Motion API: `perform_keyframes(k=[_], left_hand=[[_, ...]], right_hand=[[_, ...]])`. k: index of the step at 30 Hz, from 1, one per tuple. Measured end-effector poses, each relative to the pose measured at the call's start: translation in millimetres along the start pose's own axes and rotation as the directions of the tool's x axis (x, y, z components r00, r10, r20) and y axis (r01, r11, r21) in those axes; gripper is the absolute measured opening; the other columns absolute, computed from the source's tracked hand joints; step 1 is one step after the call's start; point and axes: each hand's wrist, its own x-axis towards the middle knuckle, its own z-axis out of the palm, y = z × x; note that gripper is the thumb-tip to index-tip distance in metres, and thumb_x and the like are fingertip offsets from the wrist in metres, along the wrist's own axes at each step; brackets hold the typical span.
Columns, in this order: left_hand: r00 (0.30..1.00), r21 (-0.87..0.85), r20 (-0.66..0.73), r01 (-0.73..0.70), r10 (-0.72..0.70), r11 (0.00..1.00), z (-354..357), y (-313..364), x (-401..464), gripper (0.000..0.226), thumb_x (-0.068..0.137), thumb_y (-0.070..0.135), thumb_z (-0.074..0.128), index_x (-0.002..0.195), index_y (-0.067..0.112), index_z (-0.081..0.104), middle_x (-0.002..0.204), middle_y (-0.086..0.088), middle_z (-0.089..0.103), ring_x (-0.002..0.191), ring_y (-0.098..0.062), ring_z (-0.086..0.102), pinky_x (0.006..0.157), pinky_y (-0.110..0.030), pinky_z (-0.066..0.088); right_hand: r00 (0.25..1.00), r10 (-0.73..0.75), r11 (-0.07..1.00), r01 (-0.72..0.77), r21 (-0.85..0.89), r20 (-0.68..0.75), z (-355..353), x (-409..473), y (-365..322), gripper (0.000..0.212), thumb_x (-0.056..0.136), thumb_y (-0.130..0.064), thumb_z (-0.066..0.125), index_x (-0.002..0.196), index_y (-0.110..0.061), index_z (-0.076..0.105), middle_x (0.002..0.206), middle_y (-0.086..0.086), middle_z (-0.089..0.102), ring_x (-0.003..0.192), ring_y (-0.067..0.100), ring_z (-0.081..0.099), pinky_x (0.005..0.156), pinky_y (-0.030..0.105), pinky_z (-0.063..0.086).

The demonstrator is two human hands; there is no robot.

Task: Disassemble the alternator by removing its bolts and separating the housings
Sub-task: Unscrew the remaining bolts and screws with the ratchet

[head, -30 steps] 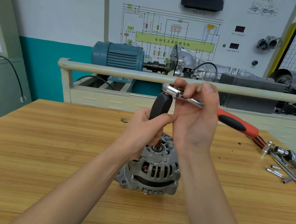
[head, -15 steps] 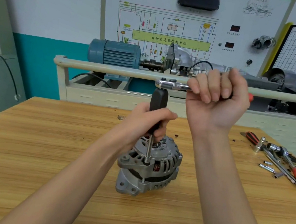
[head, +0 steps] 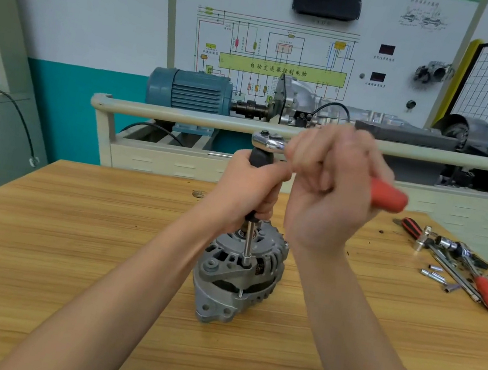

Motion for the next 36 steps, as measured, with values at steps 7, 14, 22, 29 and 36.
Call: perform_keyframes(k=[7,14,22,29,36], left_hand=[[0.999,0.020,-0.038,0.010,-0.009,1.000,2.9,0.9,0.3,0.055,0.088,-0.004,0.047,0.041,0.023,0.034,0.038,0.004,0.027,0.032,-0.011,0.018,0.038,-0.015,0.022],[0.998,0.031,0.020,0.054,-0.055,0.998,1.5,-0.2,7.9,0.050,0.087,-0.002,0.053,0.047,0.022,0.036,0.040,0.004,0.028,0.034,-0.011,0.019,0.040,-0.017,0.023],[0.985,0.026,0.170,0.011,-0.015,1.000,-25.4,2.0,3.2,0.037,0.081,0.011,0.064,0.048,0.016,0.049,0.041,0.001,0.036,0.035,-0.015,0.035,0.044,-0.021,0.035],[0.990,0.016,0.120,0.066,-0.067,0.998,-30.2,0.3,8.0,0.059,0.093,0.011,0.052,0.042,0.025,0.026,0.037,0.007,0.020,0.031,-0.007,0.014,0.038,-0.011,0.016],[0.983,0.043,-0.179,-0.028,0.036,0.999,-26.2,-5.1,5.6,0.046,0.087,0.001,0.050,0.048,0.021,0.035,0.039,0.006,0.027,0.034,-0.010,0.020,0.036,-0.014,0.021]], right_hand=[[0.995,0.100,0.982,-0.103,0.161,0.030,-10.2,10.7,-3.8,0.039,0.082,-0.003,0.039,0.050,-0.022,0.026,0.041,-0.001,0.026,0.039,0.007,0.026,0.047,0.026,0.022],[0.904,0.389,0.849,-0.277,0.449,-0.178,-26.2,27.6,2.8,0.046,0.081,-0.012,0.038,0.038,-0.023,0.027,0.035,-0.004,0.019,0.040,0.014,0.009,0.042,0.023,0.022],[0.807,0.548,0.680,-0.277,0.679,-0.219,-30.2,26.4,20.7,0.044,0.078,-0.012,0.042,0.036,-0.018,0.032,0.033,-0.004,0.024,0.029,0.010,0.021,0.036,0.021,0.024],[0.686,0.675,0.599,-0.293,0.745,-0.273,-21.1,34.3,35.4,0.045,0.081,-0.010,0.041,0.038,-0.018,0.029,0.035,-0.005,0.020,0.029,0.011,0.017,0.035,0.022,0.019],[0.994,0.089,0.989,-0.081,0.124,-0.060,13.6,5.7,30.4,0.042,0.082,-0.006,0.044,0.044,-0.021,0.041,0.040,-0.005,0.032,0.039,0.009,0.027,0.048,0.027,0.024]])
